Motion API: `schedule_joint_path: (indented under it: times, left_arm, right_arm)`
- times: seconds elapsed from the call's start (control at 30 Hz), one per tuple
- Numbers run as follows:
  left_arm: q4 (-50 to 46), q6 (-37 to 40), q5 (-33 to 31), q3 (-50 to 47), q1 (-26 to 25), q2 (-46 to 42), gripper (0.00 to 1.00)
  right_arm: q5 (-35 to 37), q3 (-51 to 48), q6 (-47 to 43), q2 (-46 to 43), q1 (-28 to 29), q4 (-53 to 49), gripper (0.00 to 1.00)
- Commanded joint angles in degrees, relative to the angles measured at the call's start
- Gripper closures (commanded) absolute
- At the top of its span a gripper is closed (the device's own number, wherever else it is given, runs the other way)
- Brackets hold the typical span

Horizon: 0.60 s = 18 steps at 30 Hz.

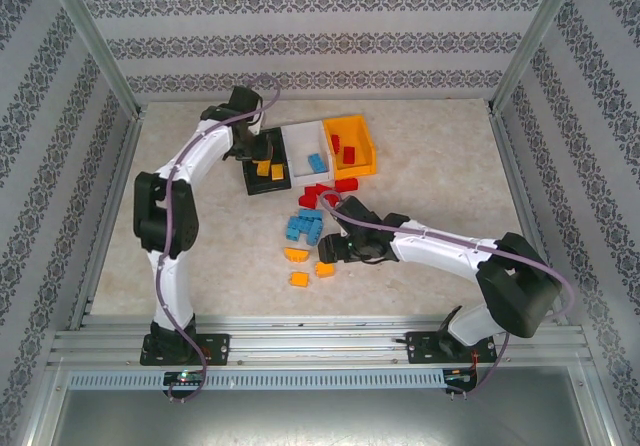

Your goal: Sort the legos into containers by color

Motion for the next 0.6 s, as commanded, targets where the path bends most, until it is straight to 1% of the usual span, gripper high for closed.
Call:
schedule_joint_path:
  times: [0.0, 0.2, 0.4, 0.57]
  left_arm:
    - [0.2, 1.7, -0.6, 3.7, 0.6, 2.6, 0.72]
    - [1.3, 0.9, -0.5, 6.2, 0.6, 5.9, 0.71]
    - [-1.6, 2.0, -1.5, 10.7, 0.6, 8.7, 0.55]
    - [-2.1, 0.8, 0.4, 9.3, 0.6, 6.6, 0.45]
  right_arm:
    - [1.4, -1.0, 1.6, -0.3, 1.0, -0.5, 0.35]
    - [1.5, -0.1, 1.2, 2.1, 1.6, -0.8, 0.35]
    - [1.6, 2.0, 0.6, 4.4, 2.6, -1.9, 0.35]
    - [2.2, 3.7, 0.0, 5.6, 3.4, -3.3, 0.34]
